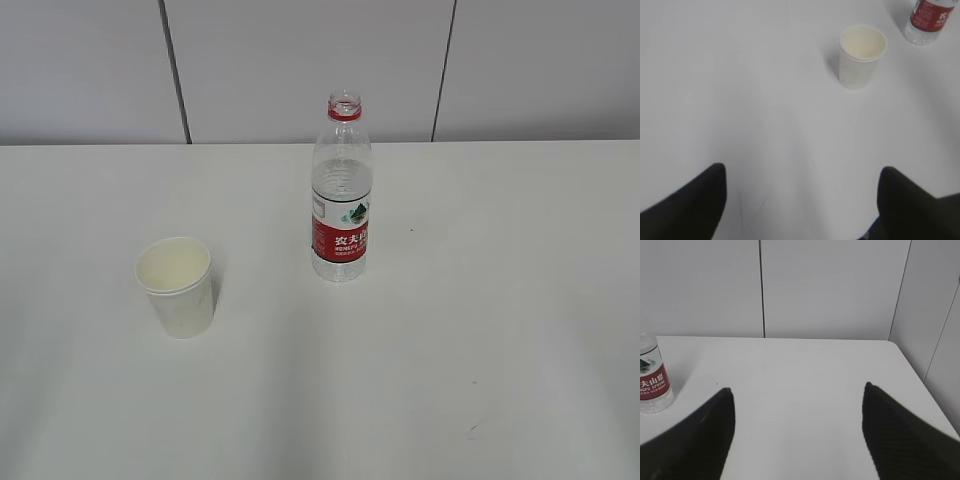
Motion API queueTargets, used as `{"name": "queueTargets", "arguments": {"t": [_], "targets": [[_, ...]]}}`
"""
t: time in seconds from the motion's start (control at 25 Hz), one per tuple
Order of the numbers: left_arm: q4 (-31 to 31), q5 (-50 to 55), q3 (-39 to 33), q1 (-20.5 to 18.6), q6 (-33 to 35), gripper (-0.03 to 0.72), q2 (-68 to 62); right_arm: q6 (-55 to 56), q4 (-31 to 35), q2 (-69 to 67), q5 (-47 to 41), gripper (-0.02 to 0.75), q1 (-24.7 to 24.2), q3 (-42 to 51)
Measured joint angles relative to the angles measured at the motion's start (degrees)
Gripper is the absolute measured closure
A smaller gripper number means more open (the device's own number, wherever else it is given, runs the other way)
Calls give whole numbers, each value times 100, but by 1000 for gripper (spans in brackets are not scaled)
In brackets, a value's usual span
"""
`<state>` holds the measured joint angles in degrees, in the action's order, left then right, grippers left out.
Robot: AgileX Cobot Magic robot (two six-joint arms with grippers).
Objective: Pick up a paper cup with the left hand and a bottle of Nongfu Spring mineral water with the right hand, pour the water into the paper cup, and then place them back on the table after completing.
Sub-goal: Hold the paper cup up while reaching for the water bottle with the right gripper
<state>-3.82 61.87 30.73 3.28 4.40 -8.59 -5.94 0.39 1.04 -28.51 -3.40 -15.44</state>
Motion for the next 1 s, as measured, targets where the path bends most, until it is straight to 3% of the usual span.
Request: {"name": "queueTargets", "arguments": {"t": [0.4,1.0], "targets": [[17,-1476,-17,0,0,125,0,0,0,0,0,152,0,15],[17,-4090,-1128,0,0,125,0,175,12,0,47,152,0,29]]}}
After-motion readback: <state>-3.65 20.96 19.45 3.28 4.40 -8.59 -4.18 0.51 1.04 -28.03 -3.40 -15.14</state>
